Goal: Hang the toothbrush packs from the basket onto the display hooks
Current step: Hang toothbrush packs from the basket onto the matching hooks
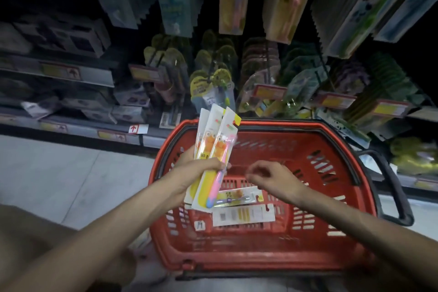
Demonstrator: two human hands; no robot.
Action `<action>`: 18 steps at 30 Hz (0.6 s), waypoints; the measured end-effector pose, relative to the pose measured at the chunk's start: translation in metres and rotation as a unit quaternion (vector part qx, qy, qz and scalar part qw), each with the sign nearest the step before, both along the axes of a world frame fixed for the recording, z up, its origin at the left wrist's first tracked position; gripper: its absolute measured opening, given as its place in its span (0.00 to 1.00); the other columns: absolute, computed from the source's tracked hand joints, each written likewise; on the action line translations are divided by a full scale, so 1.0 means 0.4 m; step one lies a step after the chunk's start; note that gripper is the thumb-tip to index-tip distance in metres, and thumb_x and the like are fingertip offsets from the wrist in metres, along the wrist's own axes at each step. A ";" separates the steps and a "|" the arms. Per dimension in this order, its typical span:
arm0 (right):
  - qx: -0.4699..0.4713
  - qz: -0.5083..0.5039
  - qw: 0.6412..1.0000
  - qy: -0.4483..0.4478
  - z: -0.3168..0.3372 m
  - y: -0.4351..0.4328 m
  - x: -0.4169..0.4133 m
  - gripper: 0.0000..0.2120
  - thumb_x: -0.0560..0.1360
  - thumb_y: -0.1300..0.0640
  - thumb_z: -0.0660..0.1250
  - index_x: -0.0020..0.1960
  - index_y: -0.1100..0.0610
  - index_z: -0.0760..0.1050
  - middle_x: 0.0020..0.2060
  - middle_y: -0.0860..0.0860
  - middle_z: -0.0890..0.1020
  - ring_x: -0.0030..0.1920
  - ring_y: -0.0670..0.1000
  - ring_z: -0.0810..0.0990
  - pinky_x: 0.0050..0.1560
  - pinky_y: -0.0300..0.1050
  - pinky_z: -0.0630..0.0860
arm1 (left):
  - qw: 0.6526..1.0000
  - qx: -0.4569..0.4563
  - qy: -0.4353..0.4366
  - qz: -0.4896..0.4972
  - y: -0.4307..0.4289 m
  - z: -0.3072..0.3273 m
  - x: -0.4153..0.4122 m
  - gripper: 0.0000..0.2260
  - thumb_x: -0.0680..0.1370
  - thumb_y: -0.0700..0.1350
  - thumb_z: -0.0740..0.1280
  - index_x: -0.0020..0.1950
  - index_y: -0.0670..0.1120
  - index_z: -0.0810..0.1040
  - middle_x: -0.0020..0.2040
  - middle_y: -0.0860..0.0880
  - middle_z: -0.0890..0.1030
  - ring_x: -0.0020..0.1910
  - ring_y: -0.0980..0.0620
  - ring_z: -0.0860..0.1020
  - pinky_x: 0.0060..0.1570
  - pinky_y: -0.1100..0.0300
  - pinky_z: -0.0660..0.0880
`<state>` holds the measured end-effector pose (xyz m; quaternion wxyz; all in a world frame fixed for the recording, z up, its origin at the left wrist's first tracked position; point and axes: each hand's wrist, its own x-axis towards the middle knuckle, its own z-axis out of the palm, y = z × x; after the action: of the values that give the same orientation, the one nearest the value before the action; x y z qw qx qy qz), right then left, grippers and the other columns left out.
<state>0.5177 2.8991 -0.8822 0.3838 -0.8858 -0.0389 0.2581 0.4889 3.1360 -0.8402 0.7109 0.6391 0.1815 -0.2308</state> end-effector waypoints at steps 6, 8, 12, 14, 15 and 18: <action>-0.325 0.271 0.906 -0.023 -0.271 0.007 0.027 0.17 0.82 0.51 0.64 0.70 0.53 0.75 0.65 0.56 0.80 0.61 0.58 0.80 0.60 0.49 0.77 | 0.998 0.048 0.030 0.006 0.064 -0.020 -0.019 0.15 0.72 0.39 0.78 0.56 0.48 0.85 0.51 0.46 0.89 0.52 0.45 0.86 0.54 0.51 0.82; -0.383 0.307 0.871 -0.030 -0.342 0.015 0.027 0.21 0.81 0.57 0.62 0.75 0.54 0.70 0.70 0.57 0.74 0.69 0.60 0.75 0.64 0.51 0.75 | 0.997 0.060 0.041 -0.003 0.079 -0.029 -0.030 0.12 0.73 0.38 0.77 0.54 0.49 0.85 0.49 0.46 0.89 0.48 0.46 0.86 0.48 0.53 0.81; -0.441 0.297 0.847 -0.012 -0.448 -0.004 0.021 0.31 0.81 0.60 0.64 0.81 0.53 0.58 0.78 0.57 0.64 0.76 0.61 0.66 0.70 0.56 0.71 | 0.995 0.077 0.061 -0.031 0.097 -0.046 -0.049 0.11 0.73 0.37 0.75 0.55 0.44 0.82 0.42 0.44 0.88 0.37 0.51 0.85 0.35 0.60 0.80; -0.443 0.294 0.847 -0.016 -0.481 -0.020 0.024 0.31 0.81 0.61 0.64 0.81 0.53 0.58 0.77 0.58 0.65 0.75 0.61 0.68 0.68 0.56 0.73 | 0.993 0.079 0.067 -0.053 0.099 -0.053 -0.055 0.10 0.76 0.35 0.72 0.55 0.44 0.81 0.37 0.48 0.87 0.34 0.54 0.84 0.32 0.61 0.79; -0.437 0.295 0.849 -0.019 -0.491 -0.027 0.028 0.30 0.81 0.62 0.63 0.80 0.53 0.59 0.75 0.58 0.67 0.74 0.61 0.69 0.67 0.56 0.74 | 0.993 0.079 0.071 -0.059 0.099 -0.054 -0.055 0.10 0.76 0.35 0.73 0.55 0.45 0.80 0.36 0.50 0.87 0.33 0.54 0.84 0.32 0.62 0.80; -0.419 0.286 0.861 -0.021 -0.503 -0.048 0.044 0.27 0.80 0.61 0.64 0.77 0.53 0.63 0.71 0.57 0.72 0.71 0.60 0.72 0.67 0.54 0.73 | 0.991 0.085 0.076 -0.066 0.097 -0.062 -0.049 0.12 0.76 0.37 0.74 0.57 0.48 0.80 0.37 0.51 0.87 0.34 0.55 0.85 0.33 0.61 0.80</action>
<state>0.5354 2.8800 -1.0833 -0.1155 -0.9181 -0.1867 0.3301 0.4694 3.1749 -0.8650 0.6211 0.6887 0.2110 -0.3090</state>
